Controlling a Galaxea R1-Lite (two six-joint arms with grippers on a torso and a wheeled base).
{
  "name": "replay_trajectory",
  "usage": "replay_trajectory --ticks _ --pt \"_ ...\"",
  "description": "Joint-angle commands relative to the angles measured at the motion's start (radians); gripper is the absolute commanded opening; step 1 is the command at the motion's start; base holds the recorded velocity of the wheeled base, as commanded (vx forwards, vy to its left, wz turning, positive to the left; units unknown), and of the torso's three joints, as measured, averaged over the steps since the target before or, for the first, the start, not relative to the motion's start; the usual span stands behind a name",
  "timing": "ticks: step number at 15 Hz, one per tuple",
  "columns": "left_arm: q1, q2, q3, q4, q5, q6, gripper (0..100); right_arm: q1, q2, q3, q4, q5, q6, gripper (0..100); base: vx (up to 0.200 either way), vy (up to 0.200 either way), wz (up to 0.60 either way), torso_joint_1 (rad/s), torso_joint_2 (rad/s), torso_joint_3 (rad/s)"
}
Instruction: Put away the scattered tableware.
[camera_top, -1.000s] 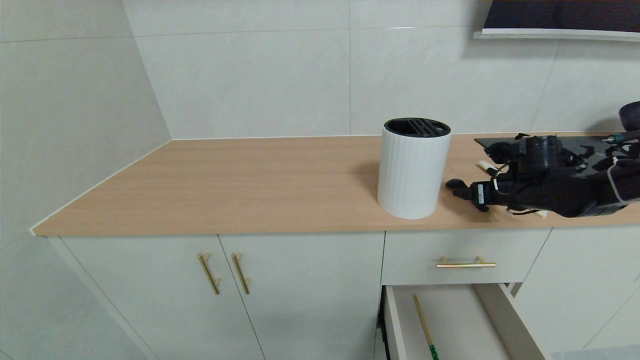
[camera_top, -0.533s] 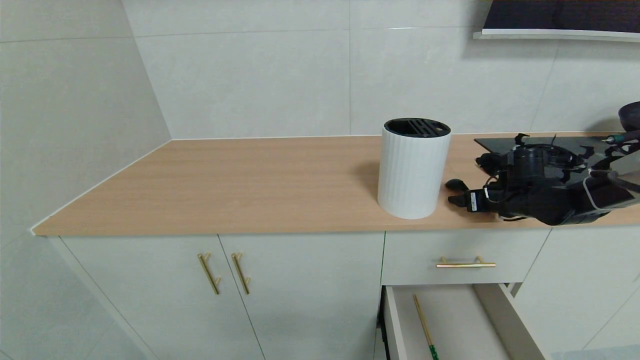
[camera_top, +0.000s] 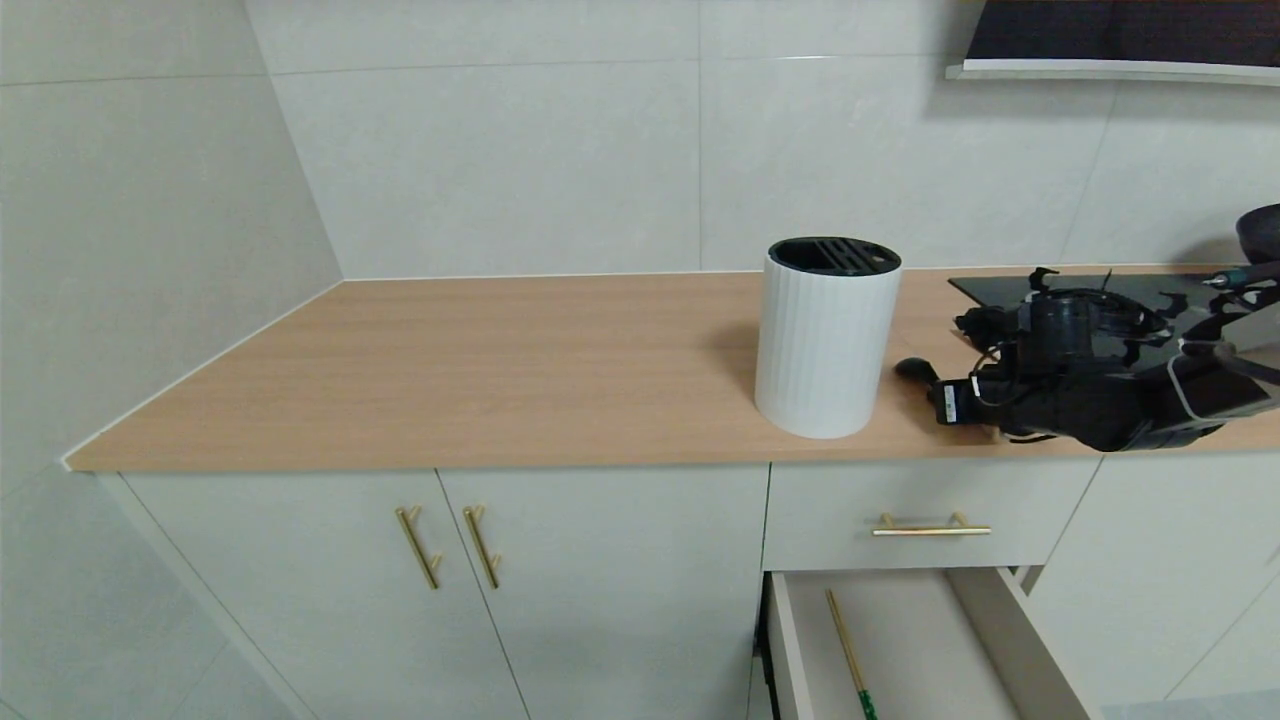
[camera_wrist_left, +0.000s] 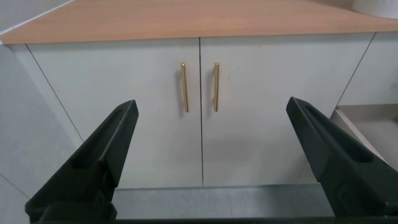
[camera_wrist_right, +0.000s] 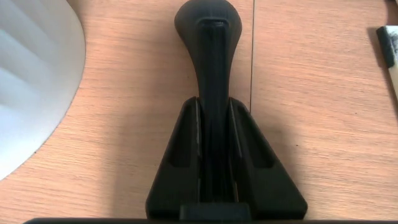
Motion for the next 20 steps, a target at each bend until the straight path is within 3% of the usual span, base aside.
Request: replay_trajectory --ticks 1,4,11,12,13,15,20 --pt "0.0 0.0 0.0 0.0 0.0 0.0 100 0.0 0.0 0.0 0.001 0.0 0.001 0 0.0 0.0 0.0 0.0 0.0 0.0" --pt "0.0 0.0 0.0 0.001 0.0 0.0 100 0.009 -0.093 0.034 0.012 -0.001 0.079 0 0.0 0.0 0.0 0.0 0.0 0.0" --pt "0.0 0.0 0.0 0.0 -0.001 0.0 100 0.029 -0.553 0.494 0.015 -0.001 0.096 0 0.0 0.0 0.0 0.0 0.0 0.0" --pt "0.0 0.0 0.0 0.0 -0.001 0.0 100 0.029 -0.553 0.494 0.015 -0.001 0.096 0 0.0 0.0 0.0 0.0 0.0 0.0" --pt "0.0 0.0 0.0 0.001 0.0 0.0 100 0.016 -0.615 0.603 -0.002 -0.003 0.065 0 0.0 0.0 0.0 0.0 0.0 0.0" --pt "0.0 0.0 0.0 0.0 0.0 0.0 100 0.017 -0.661 0.689 -0.009 -0.015 0.019 0 0.0 0.0 0.0 0.0 0.0 0.0" --pt "0.0 0.0 0.0 0.0 0.0 0.0 100 0.023 -0.687 0.791 -0.012 -0.017 -0.03 0 0.0 0.0 0.0 0.0 0.0 0.0"
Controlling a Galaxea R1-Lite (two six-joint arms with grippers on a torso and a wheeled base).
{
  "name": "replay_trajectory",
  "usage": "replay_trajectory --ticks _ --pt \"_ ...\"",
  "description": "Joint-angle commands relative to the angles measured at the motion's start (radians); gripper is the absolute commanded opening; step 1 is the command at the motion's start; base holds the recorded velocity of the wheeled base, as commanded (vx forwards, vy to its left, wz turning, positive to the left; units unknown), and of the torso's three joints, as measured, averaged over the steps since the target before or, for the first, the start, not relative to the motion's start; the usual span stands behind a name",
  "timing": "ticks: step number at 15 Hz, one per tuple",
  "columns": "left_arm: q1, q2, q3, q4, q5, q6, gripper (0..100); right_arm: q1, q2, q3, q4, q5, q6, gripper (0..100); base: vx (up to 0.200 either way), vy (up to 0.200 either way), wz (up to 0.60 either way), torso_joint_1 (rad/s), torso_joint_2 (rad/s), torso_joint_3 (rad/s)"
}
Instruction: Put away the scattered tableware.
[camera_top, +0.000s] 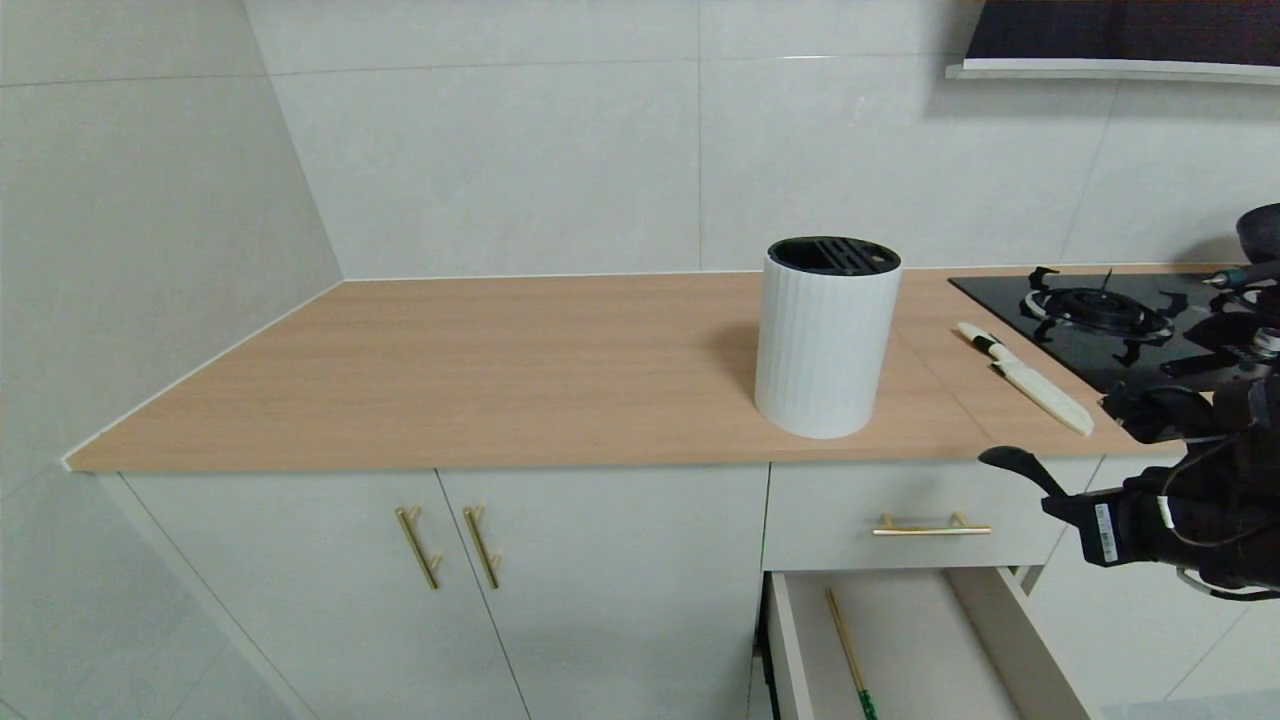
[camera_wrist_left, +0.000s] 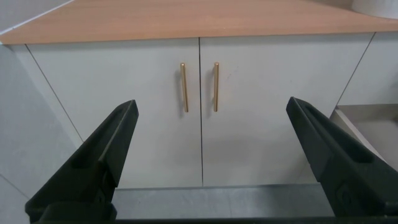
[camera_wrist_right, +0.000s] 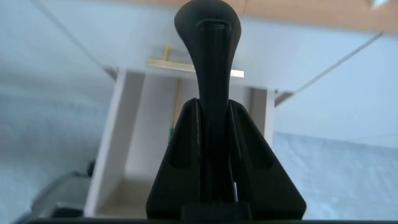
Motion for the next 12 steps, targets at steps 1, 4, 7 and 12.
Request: replay_trajectory --ticks 1,4,7,12 --pt "0.0 0.0 0.0 0.0 0.001 0.0 100 0.0 -0.027 0.033 0.0 0.0 -0.002 0 0.0 0.0 0.0 0.0 0.0 0.0" --pt "0.0 0.0 0.0 0.0 0.001 0.0 100 0.0 -0.03 0.059 0.0 0.0 -0.013 0 0.0 0.0 0.0 -0.037 0.07 0.045" --pt "0.0 0.0 0.0 0.0 0.001 0.0 100 0.0 -0.005 0.065 0.0 0.0 -0.031 0 0.0 0.0 0.0 -0.175 0.4 0.232" --pt "0.0 0.0 0.0 0.0 0.001 0.0 100 0.0 0.005 0.067 0.0 0.0 -0.031 0 0.0 0.0 0.0 -0.199 0.48 0.285"
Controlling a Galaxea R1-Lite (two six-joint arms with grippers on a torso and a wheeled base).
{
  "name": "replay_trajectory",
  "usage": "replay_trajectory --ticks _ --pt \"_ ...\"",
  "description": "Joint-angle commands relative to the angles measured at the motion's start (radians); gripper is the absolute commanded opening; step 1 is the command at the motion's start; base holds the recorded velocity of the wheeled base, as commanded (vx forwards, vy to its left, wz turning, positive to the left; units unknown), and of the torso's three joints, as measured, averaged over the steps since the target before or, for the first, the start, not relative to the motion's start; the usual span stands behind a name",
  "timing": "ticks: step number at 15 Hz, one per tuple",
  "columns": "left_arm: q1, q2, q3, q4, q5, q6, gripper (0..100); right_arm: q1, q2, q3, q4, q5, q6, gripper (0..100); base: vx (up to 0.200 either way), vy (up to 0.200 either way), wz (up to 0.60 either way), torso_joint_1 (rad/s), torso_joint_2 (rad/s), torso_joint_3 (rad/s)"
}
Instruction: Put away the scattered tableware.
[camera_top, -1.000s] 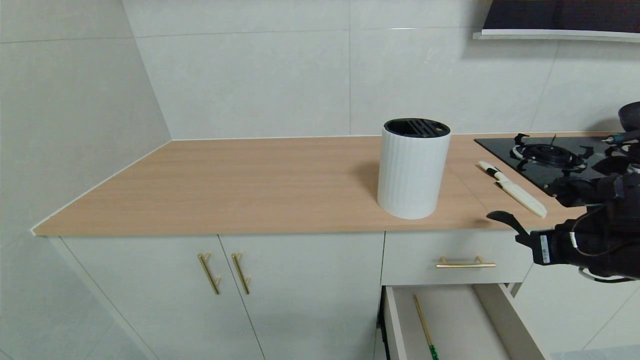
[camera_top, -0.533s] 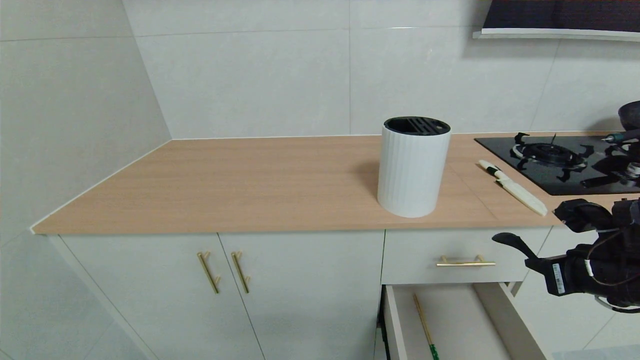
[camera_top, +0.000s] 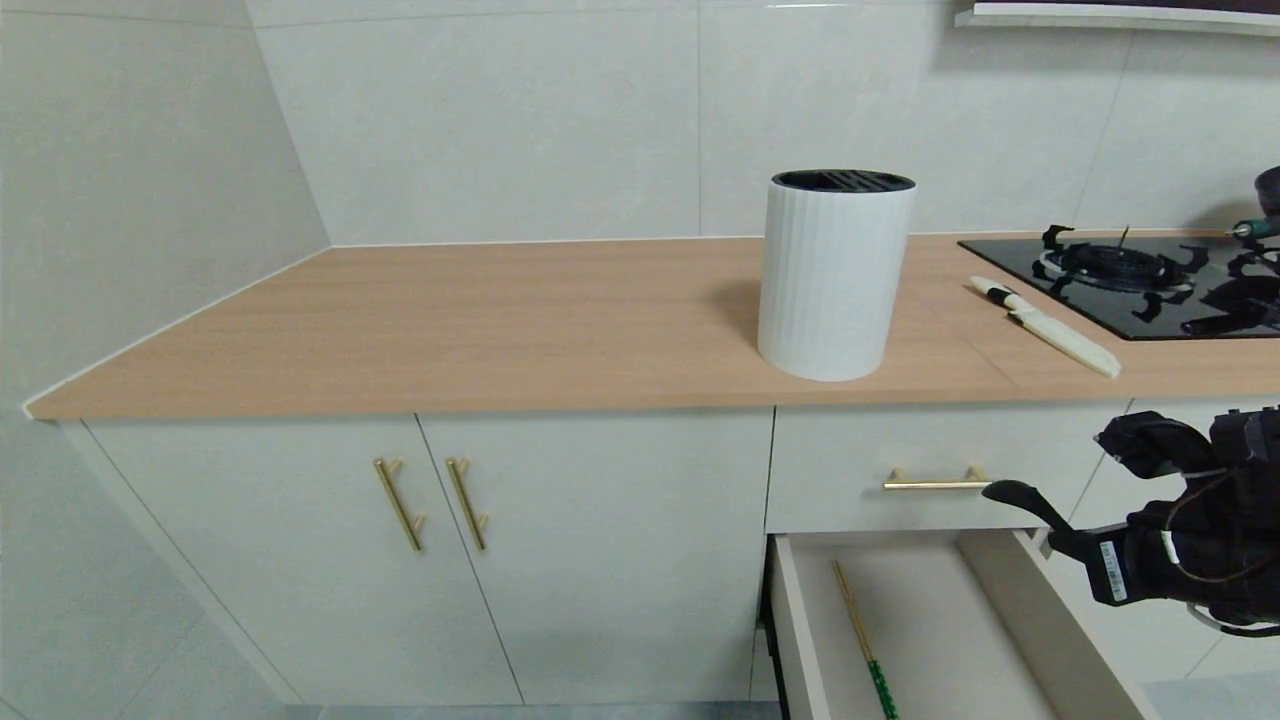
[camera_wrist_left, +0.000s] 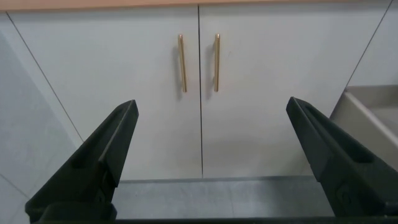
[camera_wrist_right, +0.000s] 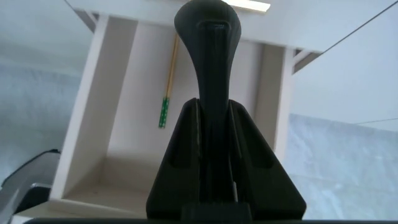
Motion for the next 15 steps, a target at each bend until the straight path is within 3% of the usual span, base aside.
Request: replay_trajectory --ticks 1,11,15 --pt "0.0 0.0 0.0 0.002 0.0 0.0 100 0.0 0.012 0.0 0.0 0.0 0.0 0 0.0 0.0 0.0 -0.178 0.47 0.281" --pt "0.0 0.0 0.0 0.0 -0.001 0.0 100 0.0 0.03 0.0 0.0 0.0 -0.003 0 0.0 0.0 0.0 -0.143 0.44 0.296" --pt "0.0 0.0 0.0 0.0 0.0 0.0 100 0.002 0.047 -0.001 -0.002 0.0 -0.008 0 0.0 0.0 0.0 -0.026 0.09 0.05"
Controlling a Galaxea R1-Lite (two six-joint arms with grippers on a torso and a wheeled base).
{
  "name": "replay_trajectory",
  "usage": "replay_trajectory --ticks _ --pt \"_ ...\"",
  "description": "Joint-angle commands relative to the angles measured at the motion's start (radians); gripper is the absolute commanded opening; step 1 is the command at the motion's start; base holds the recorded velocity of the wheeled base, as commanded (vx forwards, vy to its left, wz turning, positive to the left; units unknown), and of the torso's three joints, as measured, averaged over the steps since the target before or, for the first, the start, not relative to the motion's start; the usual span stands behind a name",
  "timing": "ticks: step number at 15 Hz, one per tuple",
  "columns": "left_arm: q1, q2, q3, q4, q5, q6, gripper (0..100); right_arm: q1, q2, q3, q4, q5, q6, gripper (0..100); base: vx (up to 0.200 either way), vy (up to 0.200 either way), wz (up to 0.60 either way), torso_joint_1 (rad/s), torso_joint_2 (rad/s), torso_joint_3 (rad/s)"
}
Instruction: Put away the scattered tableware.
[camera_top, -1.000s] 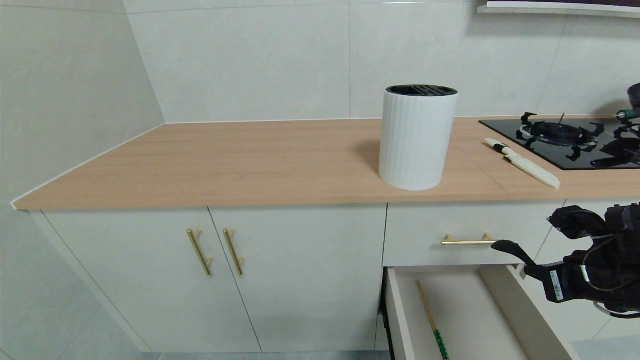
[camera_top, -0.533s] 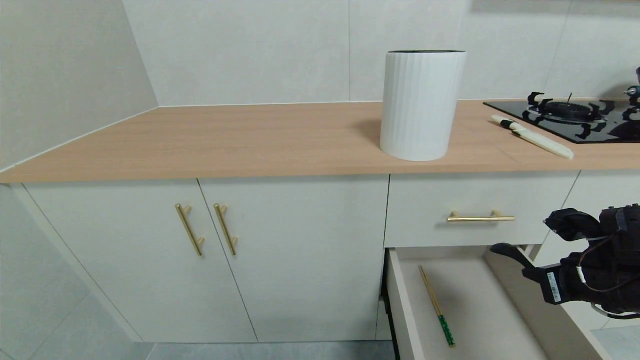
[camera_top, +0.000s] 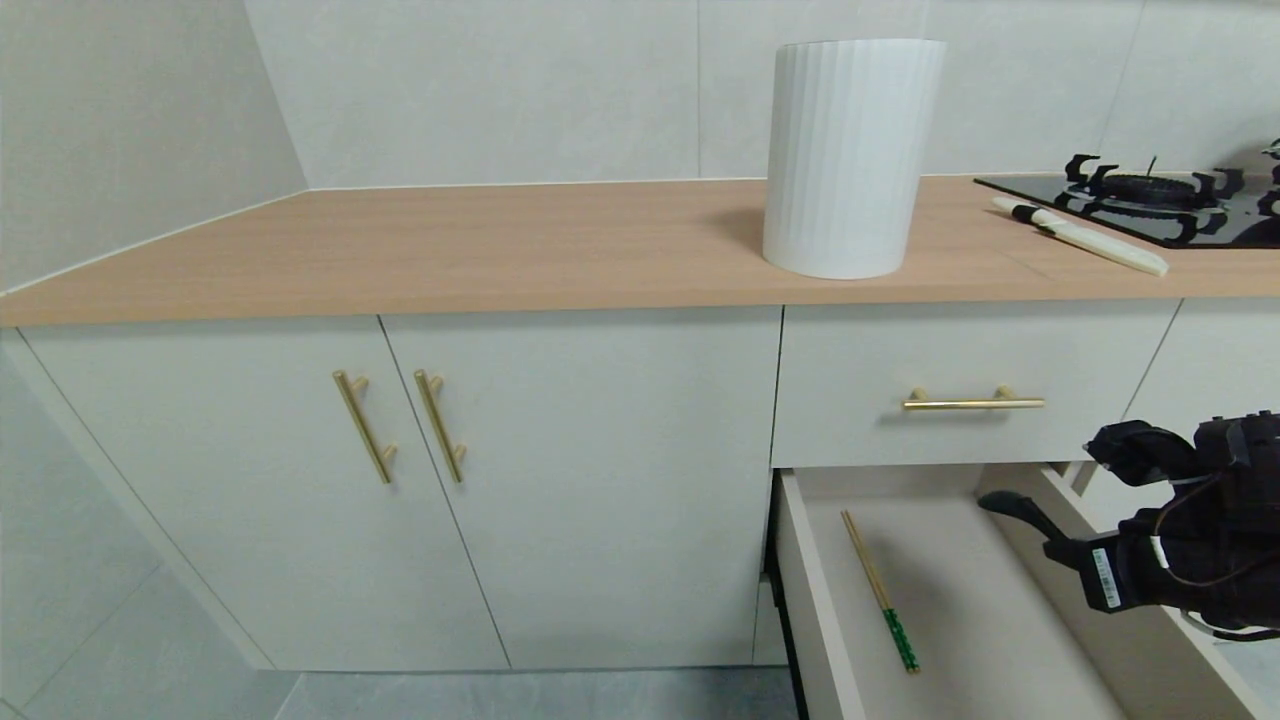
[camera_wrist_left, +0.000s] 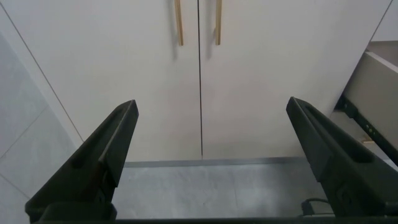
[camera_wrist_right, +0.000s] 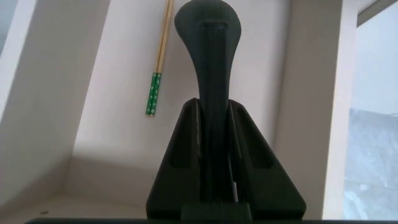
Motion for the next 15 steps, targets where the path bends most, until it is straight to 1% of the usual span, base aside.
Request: replay_trajectory --ticks 1,4,6,7,8,9,11,13,15 --pt "0.0 0.0 0.0 0.002 0.0 0.0 100 0.005 0.036 -0.002 -0.007 0.002 0.001 0 0.0 0.0 0.0 0.0 0.0 0.0" --pt "0.0 0.0 0.0 0.0 0.0 0.0 100 0.017 0.2 -0.008 -0.078 0.0 0.012 0 0.0 0.0 0.0 0.0 0.0 0.0" --pt "0.0 0.0 0.0 0.0 0.0 0.0 100 0.026 0.35 -0.013 -0.191 -0.017 0.102 0 0.0 0.0 0.0 0.0 0.0 0.0" --pt "0.0 0.0 0.0 0.0 0.0 0.0 100 0.026 0.378 -0.013 -0.218 -0.018 0.114 0 0.0 0.0 0.0 0.0 0.0 0.0" --pt "0.0 0.0 0.0 0.0 0.0 0.0 100 0.026 0.469 -0.006 -0.322 -0.023 0.125 0 0.0 0.0 0.0 0.0 0.0 0.0" --pt "0.0 0.0 0.0 0.0 0.0 0.0 100 0.026 0.534 -0.003 -0.391 -0.032 0.127 0 0.0 0.0 0.0 0.0 0.0 0.0" --pt "0.0 0.0 0.0 0.0 0.0 0.0 100 0.026 0.643 -0.005 -0.484 -0.081 0.127 0 0.0 0.0 0.0 0.0 0.0 0.0" --pt "0.0 0.0 0.0 0.0 0.0 0.0 100 0.026 0.737 -0.006 -0.583 -0.09 0.122 0 0.0 0.0 0.0 0.0 0.0 0.0" --pt "0.0 0.0 0.0 0.002 0.0 0.0 100 0.026 0.788 -0.013 -0.63 -0.104 0.119 0 0.0 0.0 0.0 0.0 0.0 0.0"
